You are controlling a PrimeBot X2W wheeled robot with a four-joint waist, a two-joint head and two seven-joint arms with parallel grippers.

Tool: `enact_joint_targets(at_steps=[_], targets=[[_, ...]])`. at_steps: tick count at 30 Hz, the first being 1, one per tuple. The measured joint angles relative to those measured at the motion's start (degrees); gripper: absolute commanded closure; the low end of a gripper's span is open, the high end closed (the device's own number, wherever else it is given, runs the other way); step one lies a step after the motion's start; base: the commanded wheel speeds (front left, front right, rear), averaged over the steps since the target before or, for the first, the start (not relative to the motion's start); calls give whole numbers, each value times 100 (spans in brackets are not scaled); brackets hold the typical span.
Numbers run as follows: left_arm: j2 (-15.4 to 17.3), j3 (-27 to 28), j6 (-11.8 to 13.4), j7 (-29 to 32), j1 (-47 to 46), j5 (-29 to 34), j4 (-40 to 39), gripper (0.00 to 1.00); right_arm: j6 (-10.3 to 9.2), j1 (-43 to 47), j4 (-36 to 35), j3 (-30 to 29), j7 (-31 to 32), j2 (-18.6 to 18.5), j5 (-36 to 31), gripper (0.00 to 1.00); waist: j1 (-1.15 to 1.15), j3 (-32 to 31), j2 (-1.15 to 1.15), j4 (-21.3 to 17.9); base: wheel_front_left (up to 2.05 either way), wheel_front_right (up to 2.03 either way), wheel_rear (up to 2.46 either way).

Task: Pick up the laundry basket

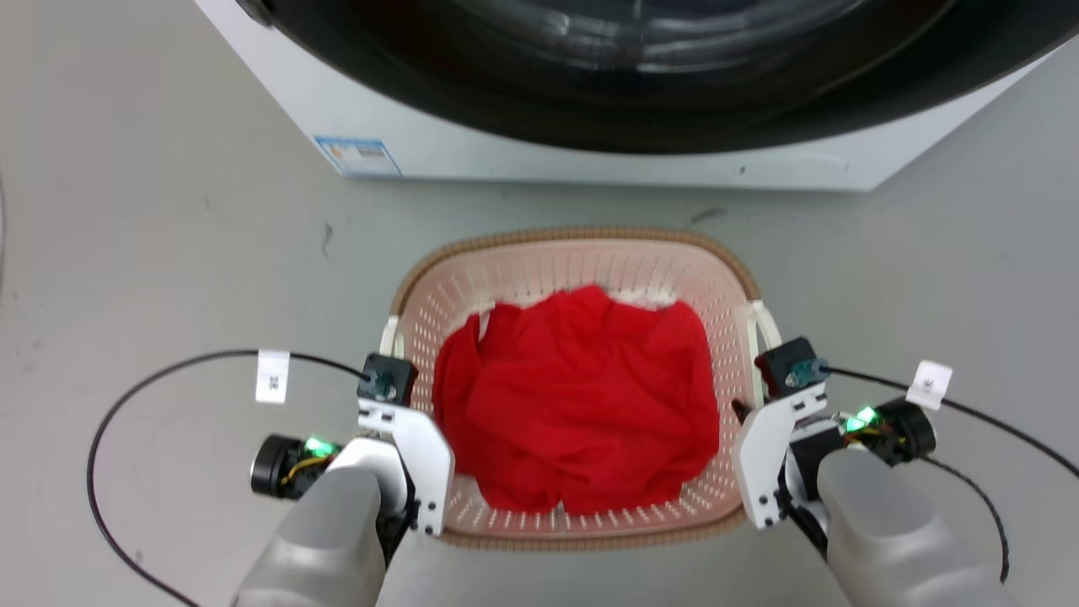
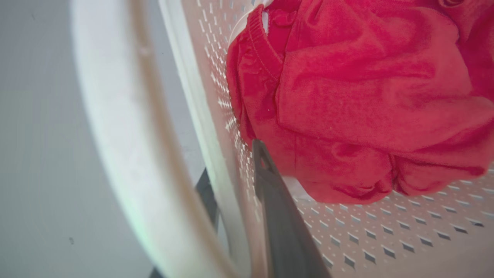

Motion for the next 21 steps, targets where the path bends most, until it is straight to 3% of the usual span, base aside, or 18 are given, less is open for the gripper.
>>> enact_joint_targets(at_steps=[21], targets=[[29, -1146, -14, 1143, 1340, -1050, -5, 100, -8, 1274, -188, 1777, 1191, -59, 1566, 100, -1, -2389, 0, 4, 0, 0, 0]])
